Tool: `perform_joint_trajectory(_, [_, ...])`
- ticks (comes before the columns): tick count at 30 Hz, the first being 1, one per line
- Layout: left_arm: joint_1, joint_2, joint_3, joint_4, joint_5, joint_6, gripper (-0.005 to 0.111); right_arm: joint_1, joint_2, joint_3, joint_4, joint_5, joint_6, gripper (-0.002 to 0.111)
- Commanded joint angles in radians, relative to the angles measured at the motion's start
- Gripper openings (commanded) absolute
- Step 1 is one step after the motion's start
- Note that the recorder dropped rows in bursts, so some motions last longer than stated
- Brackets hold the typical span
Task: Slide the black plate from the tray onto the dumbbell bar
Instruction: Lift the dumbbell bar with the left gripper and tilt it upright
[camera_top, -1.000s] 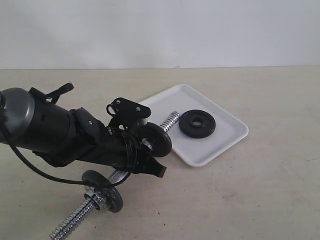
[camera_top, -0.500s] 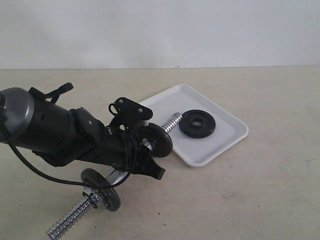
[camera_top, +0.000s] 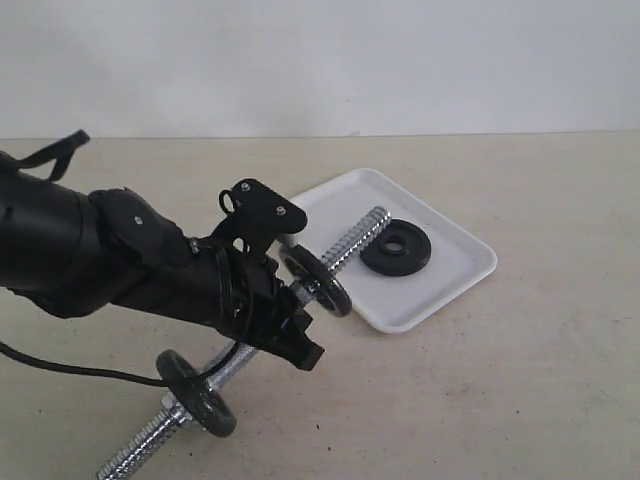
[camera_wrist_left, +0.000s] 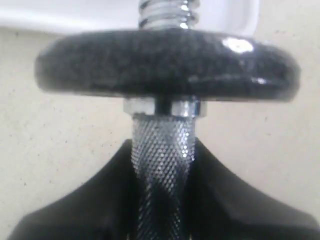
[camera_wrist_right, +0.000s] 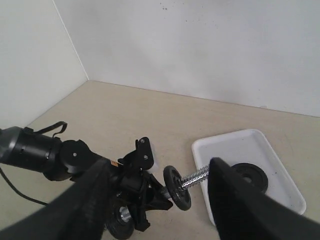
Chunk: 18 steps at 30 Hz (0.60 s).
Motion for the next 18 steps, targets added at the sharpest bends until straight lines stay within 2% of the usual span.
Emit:
perform_joint_trajectory(1, [0.003,-0.097,-0.03,0.008,-0.015,0.018,0.004,0.001,0.003,-0.005,0.003,0.012,-0.012,0.054])
perform_joint_trajectory(6, [0.003,-0.122,-0.028,0.012,0.004,0.018,0.004,0.001,0.003,-0.005,0.003,0.023,-0.023,0.054])
perform_joint_trajectory(14, [0.016,-0.174,-0.028,0.103,0.027,0.008,0.004,0.001,0.039,0.003,0.011,0.011,-0.117,0.054])
perform_joint_trajectory(16, [0.041,-0.189,-0.026,0.103,0.027,-0.007,0.004,0.001,0.071,0.003,0.02,0.011,-0.138,0.059])
perform_joint_trajectory(18, [0.07,-0.201,-0.024,0.103,0.027,-0.019,0.004,0.001,0.104,0.003,0.021,0.007,-0.144,0.069])
